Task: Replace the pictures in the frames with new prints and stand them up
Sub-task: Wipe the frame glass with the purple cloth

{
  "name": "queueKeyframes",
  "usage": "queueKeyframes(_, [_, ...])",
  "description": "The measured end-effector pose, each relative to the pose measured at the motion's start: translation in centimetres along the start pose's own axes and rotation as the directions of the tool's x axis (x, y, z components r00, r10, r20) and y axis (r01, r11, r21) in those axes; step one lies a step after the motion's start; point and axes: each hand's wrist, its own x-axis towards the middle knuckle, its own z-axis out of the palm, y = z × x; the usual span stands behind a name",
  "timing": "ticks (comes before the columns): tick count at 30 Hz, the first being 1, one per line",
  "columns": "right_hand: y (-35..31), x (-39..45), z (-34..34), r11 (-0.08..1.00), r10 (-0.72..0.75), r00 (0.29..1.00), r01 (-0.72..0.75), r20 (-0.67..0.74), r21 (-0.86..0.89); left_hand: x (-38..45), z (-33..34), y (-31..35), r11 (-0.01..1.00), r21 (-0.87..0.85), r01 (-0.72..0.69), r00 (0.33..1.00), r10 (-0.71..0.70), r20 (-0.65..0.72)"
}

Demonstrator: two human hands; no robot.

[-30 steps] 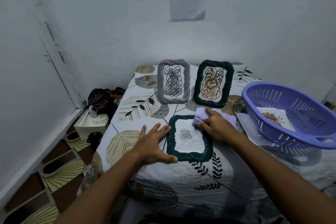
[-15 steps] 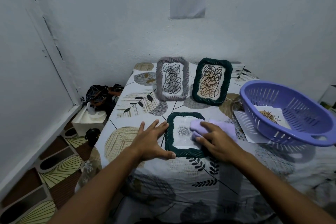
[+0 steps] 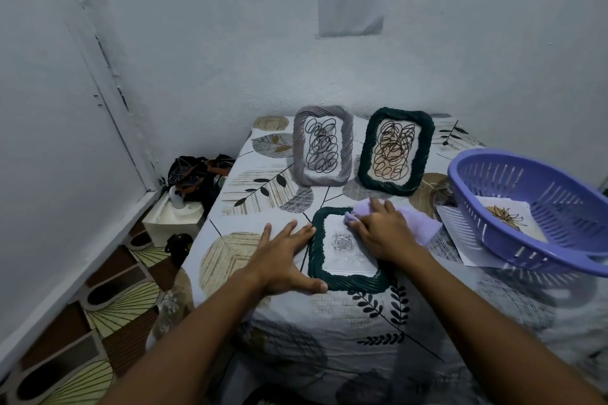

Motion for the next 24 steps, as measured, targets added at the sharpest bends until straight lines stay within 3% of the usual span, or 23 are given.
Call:
queueKeyframes(16, [-4.0, -1.9, 0.3, 0.967, -0.245, 0.962, 0.251, 0.117, -0.039, -0.1, -0.1, 0.1, 1.0, -0.004, 0.005, 1.0, -0.005, 0.002])
queueKeyframes(24, [-2.6, -5.7, -0.3, 0.914, -0.403, 0.891, 0.382, 0.21, 0.136, -0.1, -0.2, 0.0, 1.0, -0.008, 0.003, 1.0, -0.003, 0.015])
